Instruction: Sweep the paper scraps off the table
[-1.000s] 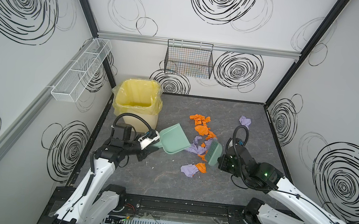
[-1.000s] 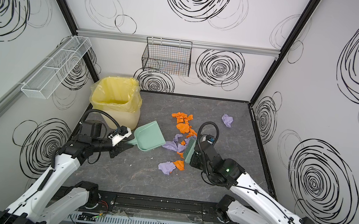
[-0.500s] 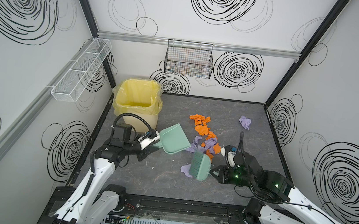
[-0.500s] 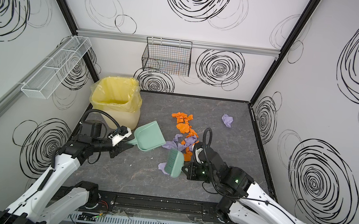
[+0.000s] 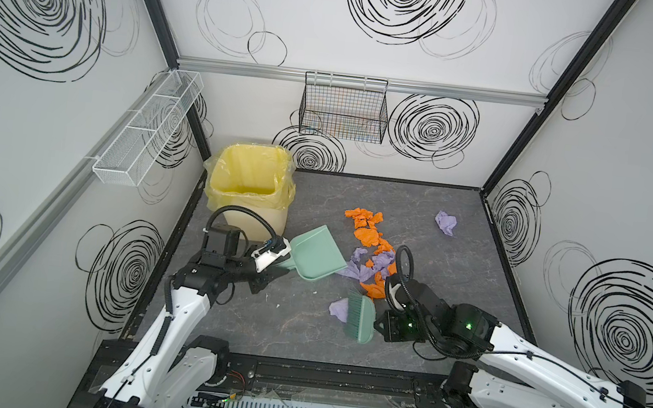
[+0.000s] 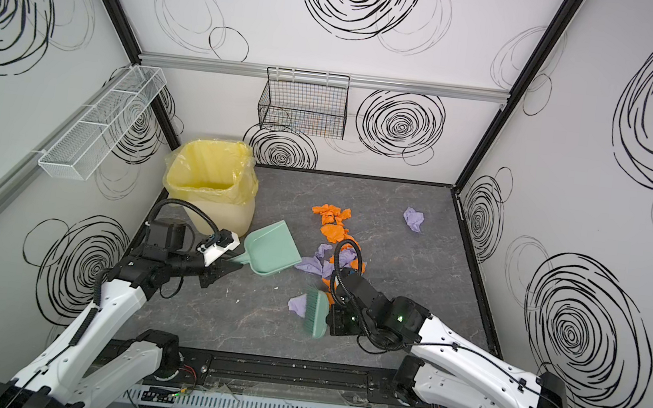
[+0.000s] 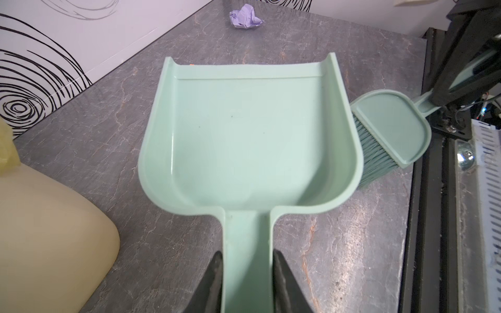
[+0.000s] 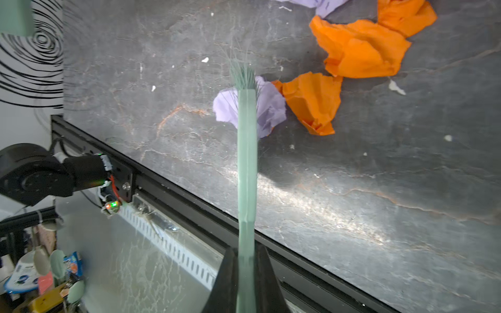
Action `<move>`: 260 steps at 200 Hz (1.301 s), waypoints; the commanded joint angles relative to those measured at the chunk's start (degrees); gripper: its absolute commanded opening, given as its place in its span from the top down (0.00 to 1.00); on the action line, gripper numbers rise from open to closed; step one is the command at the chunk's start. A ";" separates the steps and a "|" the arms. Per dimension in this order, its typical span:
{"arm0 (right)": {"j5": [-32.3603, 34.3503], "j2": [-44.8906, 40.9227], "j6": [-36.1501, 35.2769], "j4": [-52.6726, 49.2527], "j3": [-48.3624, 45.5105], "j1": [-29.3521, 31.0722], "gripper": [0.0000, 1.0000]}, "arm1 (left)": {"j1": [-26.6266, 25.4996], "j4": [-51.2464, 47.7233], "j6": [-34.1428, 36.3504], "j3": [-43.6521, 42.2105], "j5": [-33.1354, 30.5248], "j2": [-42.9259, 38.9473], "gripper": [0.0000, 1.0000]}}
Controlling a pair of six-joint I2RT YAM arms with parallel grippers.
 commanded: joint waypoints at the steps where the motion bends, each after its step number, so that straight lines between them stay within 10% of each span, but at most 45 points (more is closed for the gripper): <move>1: 5.68 0.95 -2.03 -2.27 3.06 -0.51 1.00 | -0.50 1.14 0.84 -0.24 1.52 0.07 1.00; 166: 13.53 5.23 -14.11 0.27 15.40 -16.84 1.00 | -0.67 0.29 3.06 -0.64 -1.23 0.11 1.00; 260: 37.37 17.09 -19.98 -18.48 28.53 -23.30 1.00 | -6.06 -11.88 16.88 0.70 -18.98 8.57 1.00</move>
